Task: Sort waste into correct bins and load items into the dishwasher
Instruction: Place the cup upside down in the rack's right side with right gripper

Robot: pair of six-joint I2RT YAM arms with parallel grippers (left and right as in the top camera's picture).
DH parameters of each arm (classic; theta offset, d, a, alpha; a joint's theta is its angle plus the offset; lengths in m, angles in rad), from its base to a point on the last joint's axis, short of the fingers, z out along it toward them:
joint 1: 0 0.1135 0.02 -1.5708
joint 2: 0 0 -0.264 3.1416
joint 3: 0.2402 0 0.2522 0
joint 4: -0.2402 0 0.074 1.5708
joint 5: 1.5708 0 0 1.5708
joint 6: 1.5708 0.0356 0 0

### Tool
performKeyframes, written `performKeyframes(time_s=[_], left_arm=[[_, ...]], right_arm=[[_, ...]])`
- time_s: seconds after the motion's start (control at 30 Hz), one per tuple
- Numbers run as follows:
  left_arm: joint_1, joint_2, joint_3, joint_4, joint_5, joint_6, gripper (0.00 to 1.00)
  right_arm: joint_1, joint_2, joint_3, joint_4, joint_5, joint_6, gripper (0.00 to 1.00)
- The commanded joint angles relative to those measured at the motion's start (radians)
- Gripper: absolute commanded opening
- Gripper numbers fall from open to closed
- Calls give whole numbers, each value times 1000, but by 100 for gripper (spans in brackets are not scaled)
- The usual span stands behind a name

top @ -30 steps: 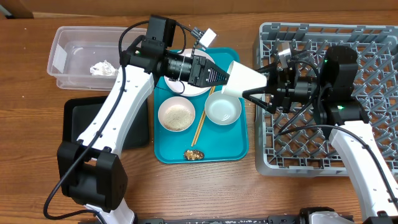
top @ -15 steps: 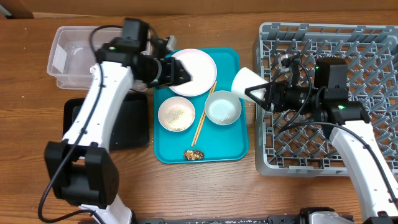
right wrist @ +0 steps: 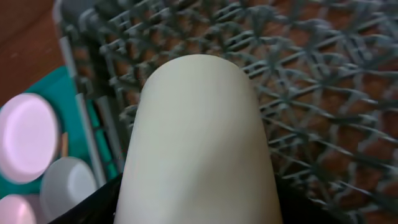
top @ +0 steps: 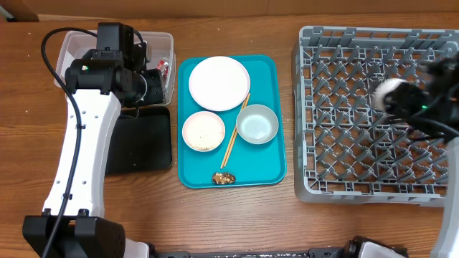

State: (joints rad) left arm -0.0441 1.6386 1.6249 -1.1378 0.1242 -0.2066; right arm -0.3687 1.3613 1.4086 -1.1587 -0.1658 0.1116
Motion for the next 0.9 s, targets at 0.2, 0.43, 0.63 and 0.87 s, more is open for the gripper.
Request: performKeyframes(time_s=[0.2,0.43,0.63,0.87], left_arm=[[-2,-14,13,-4,-20,15,46],[-2,-14,13,-8,-19,11,46],[-2,-14,13,-10,-19,11,46],[-3,-14,13,-10,-19,7,46]], right_arm=[[-288,58,32,-38,208,72,15],[-378,186,32,-45,225,103,15],[-401,237,32,-39,243,130,15],[-401,312,31,-44,240,129,24]])
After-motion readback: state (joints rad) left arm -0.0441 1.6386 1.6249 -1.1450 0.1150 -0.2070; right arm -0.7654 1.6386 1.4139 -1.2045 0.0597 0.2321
